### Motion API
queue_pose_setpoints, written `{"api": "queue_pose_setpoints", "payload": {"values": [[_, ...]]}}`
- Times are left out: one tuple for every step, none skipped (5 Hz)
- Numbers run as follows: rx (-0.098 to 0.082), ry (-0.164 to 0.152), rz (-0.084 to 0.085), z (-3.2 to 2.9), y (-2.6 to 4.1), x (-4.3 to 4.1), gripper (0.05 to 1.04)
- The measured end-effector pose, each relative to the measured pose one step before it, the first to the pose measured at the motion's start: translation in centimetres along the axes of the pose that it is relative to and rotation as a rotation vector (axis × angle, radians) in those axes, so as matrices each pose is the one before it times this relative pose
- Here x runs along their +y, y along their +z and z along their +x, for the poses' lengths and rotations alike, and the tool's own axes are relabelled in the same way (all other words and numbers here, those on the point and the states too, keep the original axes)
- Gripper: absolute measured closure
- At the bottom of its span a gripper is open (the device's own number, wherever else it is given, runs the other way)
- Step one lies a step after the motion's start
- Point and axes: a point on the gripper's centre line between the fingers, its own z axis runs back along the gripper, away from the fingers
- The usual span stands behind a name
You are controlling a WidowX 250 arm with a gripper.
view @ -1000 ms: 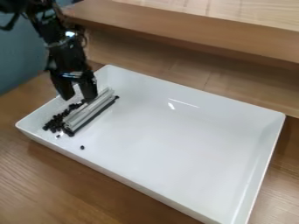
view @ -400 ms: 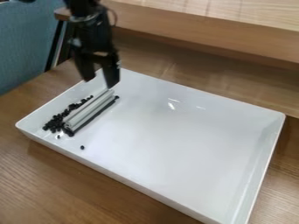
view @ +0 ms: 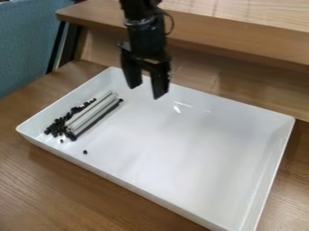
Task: Sweep into pile
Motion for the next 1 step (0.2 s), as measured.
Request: {"api": "queue_pose_setpoints", "payload": {"values": [[0.0042,-0.0322,-0.0001,0.384,-0.13,-1.35,0.086]]}}
